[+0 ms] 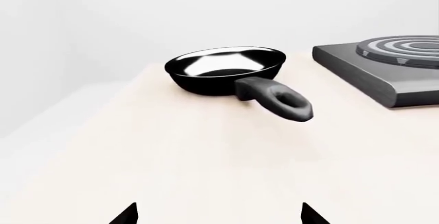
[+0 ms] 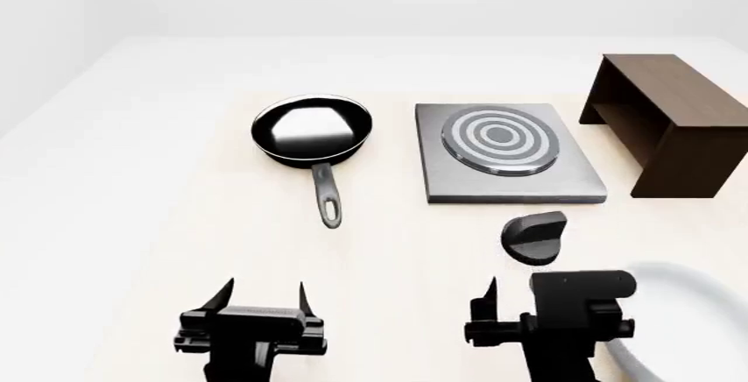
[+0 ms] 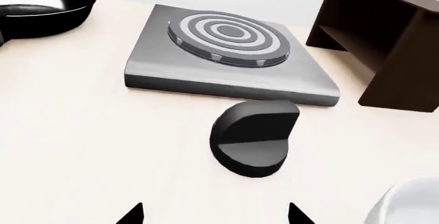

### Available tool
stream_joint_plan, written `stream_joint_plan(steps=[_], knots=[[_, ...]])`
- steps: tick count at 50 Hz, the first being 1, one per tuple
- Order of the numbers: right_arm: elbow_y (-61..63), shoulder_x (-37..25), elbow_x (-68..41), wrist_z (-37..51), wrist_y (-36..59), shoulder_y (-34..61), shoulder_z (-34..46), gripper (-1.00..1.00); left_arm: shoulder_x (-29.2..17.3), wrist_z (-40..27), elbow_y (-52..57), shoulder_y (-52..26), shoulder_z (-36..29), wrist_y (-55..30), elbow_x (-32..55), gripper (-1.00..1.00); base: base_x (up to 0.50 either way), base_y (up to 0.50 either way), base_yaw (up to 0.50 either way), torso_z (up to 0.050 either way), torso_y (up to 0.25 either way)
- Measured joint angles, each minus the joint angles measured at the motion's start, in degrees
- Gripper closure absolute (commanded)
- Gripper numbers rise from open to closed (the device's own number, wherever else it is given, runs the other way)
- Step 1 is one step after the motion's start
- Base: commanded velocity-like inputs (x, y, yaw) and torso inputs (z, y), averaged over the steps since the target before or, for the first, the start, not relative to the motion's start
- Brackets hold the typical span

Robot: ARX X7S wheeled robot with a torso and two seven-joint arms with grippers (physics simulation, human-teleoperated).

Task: Turn on the stove.

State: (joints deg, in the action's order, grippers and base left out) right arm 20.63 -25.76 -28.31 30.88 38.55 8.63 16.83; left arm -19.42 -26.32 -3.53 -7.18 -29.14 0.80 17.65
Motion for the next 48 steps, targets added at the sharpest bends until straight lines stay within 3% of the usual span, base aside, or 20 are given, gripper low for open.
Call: stream_joint_plan(steps=[23,48], knots=[[9.70,-3.01,2.46,1.55,-9.47,-16.72,-0.33,-1.00,-1.88,-2.14,6.67,2.30,-0.31,-1.46,-0.65,-1.00,0.00,0.00,0.00,0.000,0.000],[10.13,-3.47,4.46,0.88,-16.19,-23.83,0.65,-1.00,-2.96,-3.31,9.86,3.34,-0.54,-2.07,-1.13,-1.00,0.00,0.00,0.00,0.000,0.000]])
